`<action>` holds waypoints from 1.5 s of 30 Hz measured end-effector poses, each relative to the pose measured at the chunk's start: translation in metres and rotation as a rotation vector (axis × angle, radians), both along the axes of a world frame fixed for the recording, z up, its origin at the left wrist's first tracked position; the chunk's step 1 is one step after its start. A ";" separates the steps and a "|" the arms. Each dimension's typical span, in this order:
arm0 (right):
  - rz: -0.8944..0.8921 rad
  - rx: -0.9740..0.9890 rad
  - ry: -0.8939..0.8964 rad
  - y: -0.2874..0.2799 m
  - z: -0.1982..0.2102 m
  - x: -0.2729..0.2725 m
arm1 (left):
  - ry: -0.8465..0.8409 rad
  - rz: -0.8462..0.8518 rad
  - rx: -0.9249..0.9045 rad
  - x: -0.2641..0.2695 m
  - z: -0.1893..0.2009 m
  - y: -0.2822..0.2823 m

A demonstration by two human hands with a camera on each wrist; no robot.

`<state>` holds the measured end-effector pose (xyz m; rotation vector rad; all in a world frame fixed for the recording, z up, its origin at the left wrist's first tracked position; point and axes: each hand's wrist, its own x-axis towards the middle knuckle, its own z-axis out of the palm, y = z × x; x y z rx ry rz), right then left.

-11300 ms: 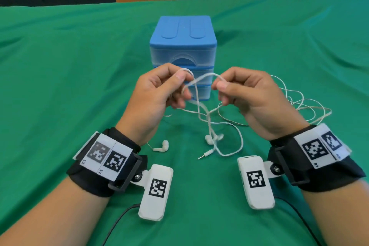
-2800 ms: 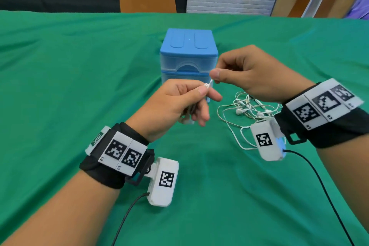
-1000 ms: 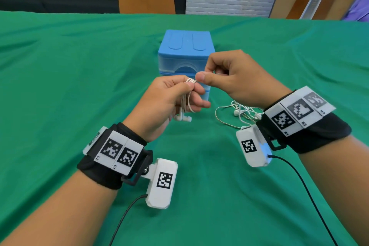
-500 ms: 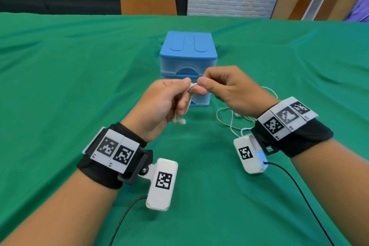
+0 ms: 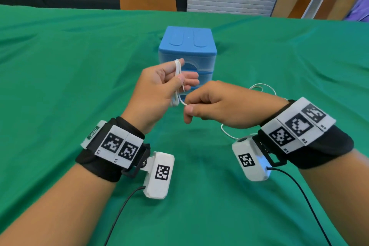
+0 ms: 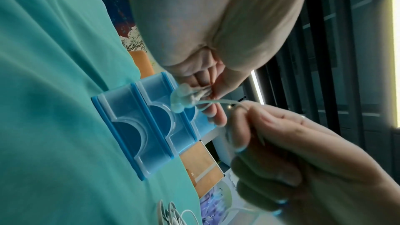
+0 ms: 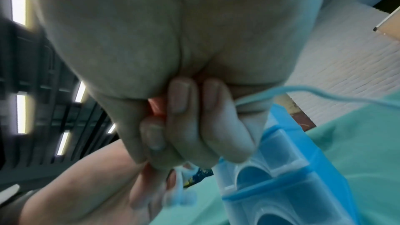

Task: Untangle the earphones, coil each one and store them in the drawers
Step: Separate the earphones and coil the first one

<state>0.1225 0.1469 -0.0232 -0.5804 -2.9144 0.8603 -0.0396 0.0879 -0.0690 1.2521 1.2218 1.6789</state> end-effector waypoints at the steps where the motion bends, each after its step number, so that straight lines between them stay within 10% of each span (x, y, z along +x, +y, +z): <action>1: 0.000 0.010 0.024 0.001 0.005 0.000 | 0.069 -0.011 -0.013 0.002 0.001 -0.001; 18: -0.329 0.173 0.372 0.045 0.011 0.006 | 0.164 -0.088 -0.056 0.008 0.002 -0.007; 33: -0.135 -0.001 0.080 0.024 -0.009 -0.011 | -0.296 0.011 0.164 0.008 0.006 -0.003; 45: -0.123 0.145 0.091 0.015 0.037 -0.001 | 0.081 -0.070 0.075 0.005 0.002 -0.002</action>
